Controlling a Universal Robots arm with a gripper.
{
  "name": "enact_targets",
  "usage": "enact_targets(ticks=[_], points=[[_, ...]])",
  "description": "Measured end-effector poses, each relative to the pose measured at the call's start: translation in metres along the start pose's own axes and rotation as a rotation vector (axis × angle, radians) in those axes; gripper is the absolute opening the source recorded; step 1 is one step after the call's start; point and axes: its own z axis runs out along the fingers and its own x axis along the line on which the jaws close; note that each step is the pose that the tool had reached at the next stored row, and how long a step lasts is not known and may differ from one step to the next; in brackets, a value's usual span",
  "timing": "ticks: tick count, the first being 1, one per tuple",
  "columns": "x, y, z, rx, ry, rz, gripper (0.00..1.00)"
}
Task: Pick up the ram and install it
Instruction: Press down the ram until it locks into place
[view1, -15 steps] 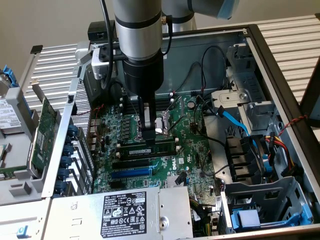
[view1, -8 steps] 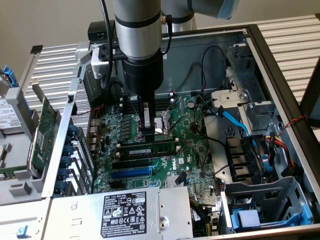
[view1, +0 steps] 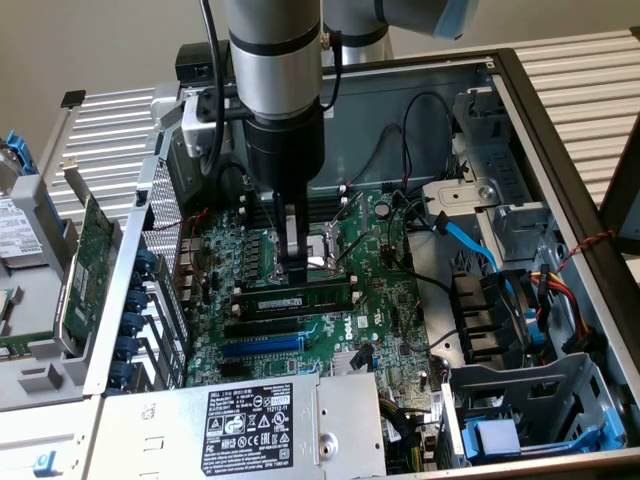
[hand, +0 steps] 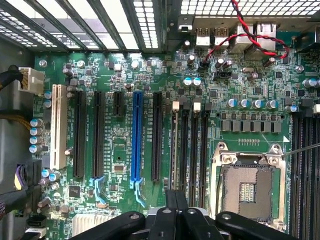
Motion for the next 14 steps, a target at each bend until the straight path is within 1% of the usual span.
enact_targets(ticks=[5,14], points=[[-0.0002,0.0008,0.0043,0.0003,0.0001,0.0,0.11],[-0.0004,0.001,0.0076,0.0037,0.0,0.0,0.11]])
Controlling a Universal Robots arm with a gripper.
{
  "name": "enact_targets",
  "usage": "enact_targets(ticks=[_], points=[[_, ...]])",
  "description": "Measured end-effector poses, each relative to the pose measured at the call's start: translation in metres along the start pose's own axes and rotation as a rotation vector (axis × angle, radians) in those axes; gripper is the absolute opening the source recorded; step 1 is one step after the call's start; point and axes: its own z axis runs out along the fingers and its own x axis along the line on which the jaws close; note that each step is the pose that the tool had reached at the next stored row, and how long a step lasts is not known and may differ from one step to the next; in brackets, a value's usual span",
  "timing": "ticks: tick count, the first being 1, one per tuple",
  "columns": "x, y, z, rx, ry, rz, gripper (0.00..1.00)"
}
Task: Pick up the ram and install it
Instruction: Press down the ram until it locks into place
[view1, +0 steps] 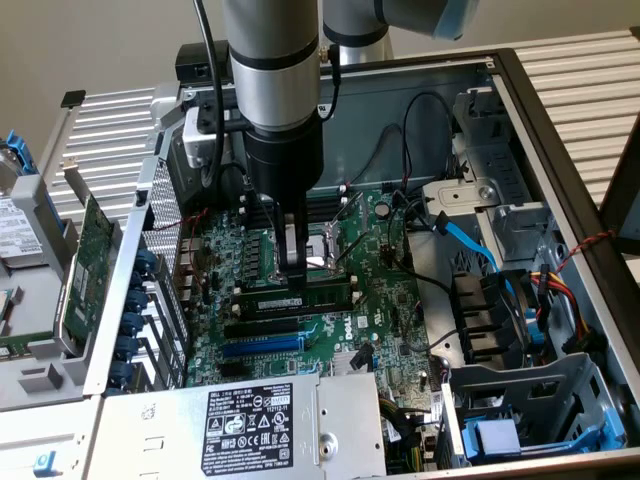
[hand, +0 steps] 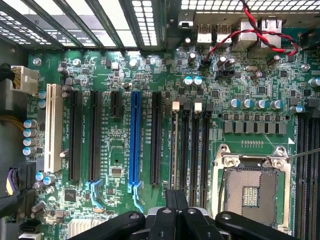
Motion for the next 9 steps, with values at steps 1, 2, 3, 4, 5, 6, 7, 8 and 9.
enact_targets(ticks=[1,2,3,4,5,6,7,8,9], points=[[-0.0001,0.0,0.0002,0.0006,0.0,0.0,0.11],[-0.0001,0.0,0.0003,0.0015,0.0001,0.0,0.11],[-0.0003,0.0,0.0006,0.0025,-0.0001,0.0,0.11],[-0.0004,0.0,0.0009,0.0041,0.0,0.0,0.11],[-0.0004,0.0,0.0012,0.0054,-0.0001,0.0,0.11],[-0.0005,0.0,0.0014,0.0062,-0.0001,0.0,0.11],[-0.0005,0.0,0.0018,0.0067,-0.0002,0.0,0.11],[-0.0005,0.0,0.002,0.0069,-0.0001,0.0,0.11],[-0.0006,0.0001,0.0024,0.0071,-0.0002,0.0,0.11]])
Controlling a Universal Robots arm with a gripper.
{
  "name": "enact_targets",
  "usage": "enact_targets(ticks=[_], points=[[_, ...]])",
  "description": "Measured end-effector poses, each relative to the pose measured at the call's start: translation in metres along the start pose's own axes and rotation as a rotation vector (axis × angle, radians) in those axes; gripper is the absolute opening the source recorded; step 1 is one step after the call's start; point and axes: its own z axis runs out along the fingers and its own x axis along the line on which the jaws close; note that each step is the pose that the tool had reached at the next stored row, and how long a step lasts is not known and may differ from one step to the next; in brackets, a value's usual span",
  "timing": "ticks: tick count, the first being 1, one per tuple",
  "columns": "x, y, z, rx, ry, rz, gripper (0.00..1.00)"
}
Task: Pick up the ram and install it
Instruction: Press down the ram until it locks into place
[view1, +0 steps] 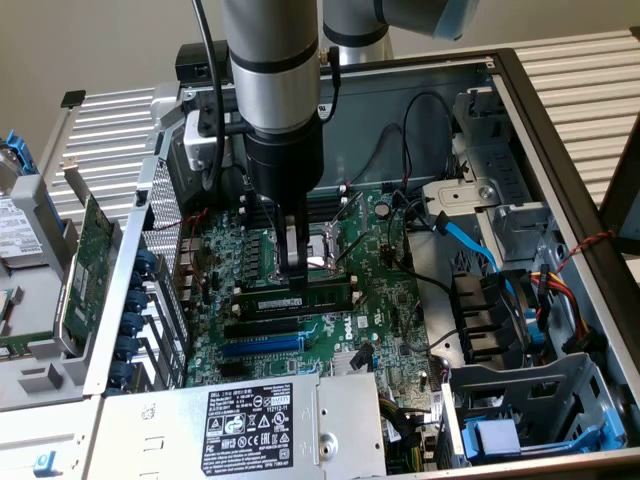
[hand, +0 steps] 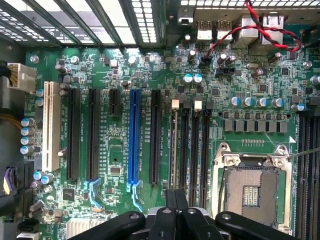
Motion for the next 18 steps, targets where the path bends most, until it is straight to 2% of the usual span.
enact_targets(ticks=[18], points=[[0.0008,0.0005,0.0024,0.0001,-0.0001,0.0,0.11]])
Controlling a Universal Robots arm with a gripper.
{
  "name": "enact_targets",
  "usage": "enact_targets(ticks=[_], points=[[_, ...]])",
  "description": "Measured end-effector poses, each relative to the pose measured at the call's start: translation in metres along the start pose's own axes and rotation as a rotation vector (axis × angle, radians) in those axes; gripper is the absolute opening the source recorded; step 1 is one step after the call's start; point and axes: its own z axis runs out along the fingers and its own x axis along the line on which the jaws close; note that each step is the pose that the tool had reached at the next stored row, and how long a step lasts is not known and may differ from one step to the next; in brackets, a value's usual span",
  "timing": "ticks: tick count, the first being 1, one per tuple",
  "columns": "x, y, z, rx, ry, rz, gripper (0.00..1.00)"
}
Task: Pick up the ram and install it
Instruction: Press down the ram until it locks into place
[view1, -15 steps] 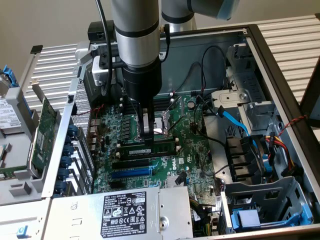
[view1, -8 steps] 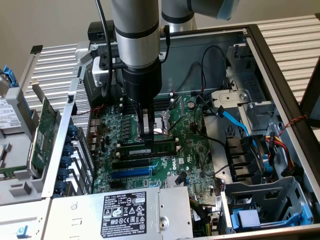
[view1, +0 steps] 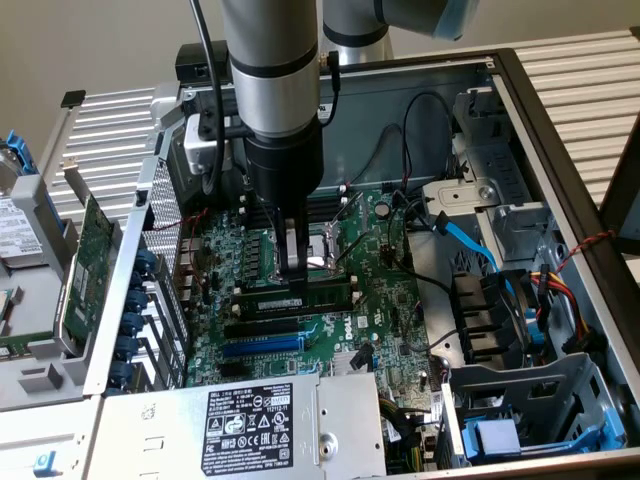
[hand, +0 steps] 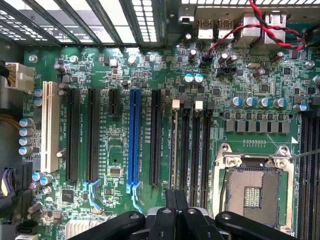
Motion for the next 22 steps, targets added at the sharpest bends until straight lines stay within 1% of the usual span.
enact_targets(ticks=[5,11,22], points=[[0.0007,0.0001,0.0,0.0002,-0.0002,0.0,0.11],[0.0008,0.0001,0.0001,0.0035,-0.0039,0.0,0.11],[0.0022,0.0015,0.0005,0.0034,-0.0067,0.0,0.11]])
